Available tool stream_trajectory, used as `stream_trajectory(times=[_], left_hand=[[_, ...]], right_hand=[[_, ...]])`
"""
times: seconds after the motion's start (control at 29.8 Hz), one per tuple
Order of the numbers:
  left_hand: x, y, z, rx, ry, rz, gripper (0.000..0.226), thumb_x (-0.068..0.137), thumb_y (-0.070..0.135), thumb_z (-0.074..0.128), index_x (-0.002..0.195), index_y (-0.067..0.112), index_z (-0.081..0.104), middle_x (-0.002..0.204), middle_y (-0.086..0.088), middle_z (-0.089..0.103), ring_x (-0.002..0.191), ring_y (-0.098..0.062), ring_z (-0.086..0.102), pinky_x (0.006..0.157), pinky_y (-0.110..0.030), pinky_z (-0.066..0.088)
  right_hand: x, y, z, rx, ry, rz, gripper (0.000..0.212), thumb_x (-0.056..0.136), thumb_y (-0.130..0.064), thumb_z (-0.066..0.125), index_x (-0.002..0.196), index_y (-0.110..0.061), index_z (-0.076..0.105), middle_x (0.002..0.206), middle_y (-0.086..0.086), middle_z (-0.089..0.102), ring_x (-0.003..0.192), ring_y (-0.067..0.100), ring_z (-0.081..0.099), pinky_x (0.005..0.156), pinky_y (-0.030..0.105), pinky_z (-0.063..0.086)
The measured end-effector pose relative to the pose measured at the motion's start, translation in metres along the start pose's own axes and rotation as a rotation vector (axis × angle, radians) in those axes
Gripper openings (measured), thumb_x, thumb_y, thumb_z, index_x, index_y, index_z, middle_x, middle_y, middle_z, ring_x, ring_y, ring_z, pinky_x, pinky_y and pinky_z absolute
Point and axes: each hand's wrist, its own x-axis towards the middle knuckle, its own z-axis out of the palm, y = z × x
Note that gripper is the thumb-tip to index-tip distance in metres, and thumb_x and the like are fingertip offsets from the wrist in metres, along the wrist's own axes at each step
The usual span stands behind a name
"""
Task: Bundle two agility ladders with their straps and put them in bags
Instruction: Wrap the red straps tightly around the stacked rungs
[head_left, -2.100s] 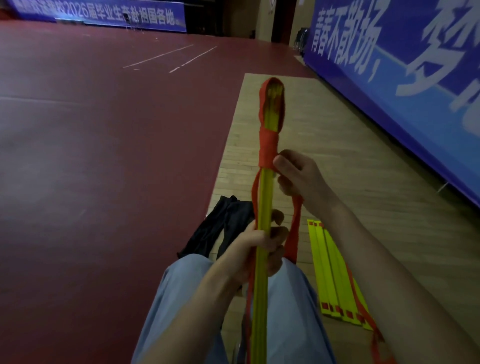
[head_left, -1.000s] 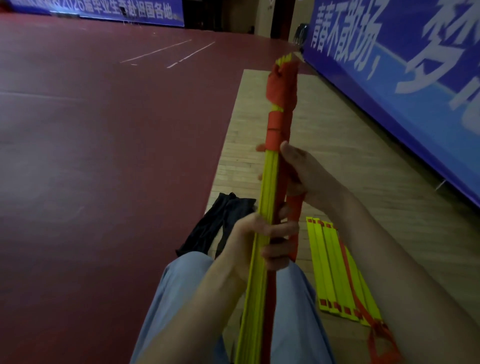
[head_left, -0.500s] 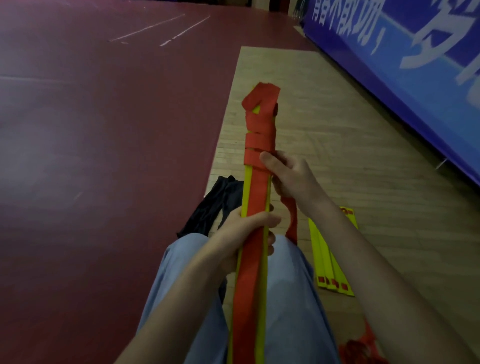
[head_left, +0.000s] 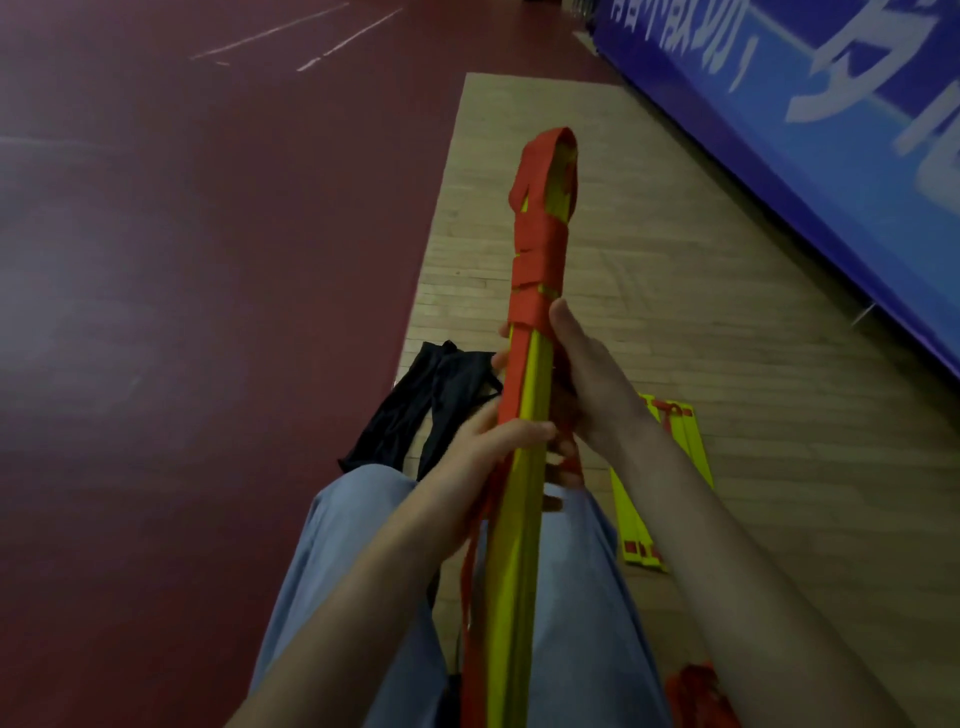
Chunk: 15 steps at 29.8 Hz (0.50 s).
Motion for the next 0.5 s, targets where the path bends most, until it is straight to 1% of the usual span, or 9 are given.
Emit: stream_trajectory(times=[0.07,0.1,0.17,0.2,0.27,0.3,0.37,0.44,0.5], left_hand=[[0.0,0.001,-0.002,0.166,0.146,-0.012,0.053,0.064,0.025,0.078,0.111,0.018,0.054,0.081,-0.003,0.067,0.068,-0.017,0.066,0.062,-0.033,0.053],[0.0,0.0,0.0,0.249,0.168,-0.025,0.054,0.068,0.024,0.079,0.113,0.02,0.05,0.082,-0.002,0.065,0.066,-0.015,0.065,0.06,-0.031,0.053],[0.002,-0.003,0.006,0.391,0.18,0.009,0.037,0.079,0.017,0.071,0.107,0.023,0.048,0.076,-0.001,0.057,0.059,-0.01,0.057,0.053,-0.024,0.05],[0.004,-0.003,0.009,0.403,0.19,0.033,0.028,0.082,0.012,0.067,0.101,0.022,0.049,0.071,0.0,0.052,0.054,-0.009,0.052,0.048,-0.022,0.046],[0.013,0.003,0.009,0.273,0.167,0.046,0.021,0.085,0.001,0.058,0.097,0.016,0.05,0.062,-0.001,0.043,0.046,-0.009,0.044,0.041,-0.022,0.039],[0.018,0.008,0.008,0.167,0.121,0.042,0.023,0.082,-0.003,0.057,0.098,0.014,0.051,0.06,-0.001,0.041,0.043,-0.009,0.041,0.039,-0.021,0.036],[0.026,0.016,0.006,-0.007,0.022,0.02,0.034,0.07,-0.003,0.055,0.101,0.011,0.052,0.056,0.001,0.043,0.038,-0.008,0.039,0.037,-0.018,0.033],[0.035,0.022,0.006,-0.05,-0.053,0.01,0.042,0.062,0.001,0.051,0.103,0.011,0.049,0.052,0.005,0.044,0.037,-0.008,0.039,0.037,-0.017,0.032],[0.038,0.02,0.007,-0.053,-0.072,-0.005,0.044,0.062,0.001,0.049,0.105,0.011,0.048,0.053,0.005,0.045,0.038,-0.008,0.039,0.037,-0.017,0.033]], right_hand=[[0.004,0.003,0.0,-0.133,0.103,0.014,0.049,0.072,-0.056,0.05,0.078,-0.01,0.066,0.067,0.004,0.071,0.05,0.018,0.053,0.039,0.019,0.035],[0.004,0.003,0.001,-0.197,0.133,0.018,0.049,0.077,-0.055,0.051,0.076,-0.008,0.066,0.07,0.006,0.07,0.045,0.015,0.047,0.036,0.017,0.03],[0.006,-0.001,0.003,-0.322,0.171,-0.008,0.048,0.087,-0.048,0.05,0.077,-0.003,0.065,0.067,0.009,0.067,0.033,0.002,0.04,0.033,0.012,0.027],[0.008,-0.005,0.003,-0.408,0.19,-0.05,0.047,0.089,-0.045,0.049,0.074,-0.003,0.063,0.057,0.003,0.063,0.03,0.002,0.04,0.034,0.01,0.028],[0.015,-0.02,0.0,-0.595,0.219,-0.177,0.048,0.088,-0.045,0.051,0.064,-0.004,0.058,0.038,-0.007,0.05,0.03,0.001,0.042,0.038,0.008,0.031],[0.02,-0.029,-0.003,-0.668,0.234,-0.237,0.05,0.086,-0.047,0.053,0.06,-0.004,0.055,0.035,-0.007,0.047,0.032,0.002,0.041,0.04,0.009,0.031],[0.028,-0.044,-0.012,-0.749,0.272,-0.34,0.057,0.083,-0.047,0.059,0.055,0.003,0.054,0.039,-0.007,0.046,0.038,0.004,0.038,0.043,0.013,0.03],[0.037,-0.062,-0.022,-0.795,0.329,-0.443,0.061,0.08,-0.045,0.065,0.061,0.012,0.055,0.051,0.005,0.046,0.05,0.011,0.039,0.048,0.019,0.03],[0.044,-0.068,-0.027,-0.764,0.323,-0.461,0.052,0.082,-0.039,0.066,0.057,0.006,0.053,0.047,-0.002,0.043,0.047,0.009,0.037,0.045,0.016,0.028]])
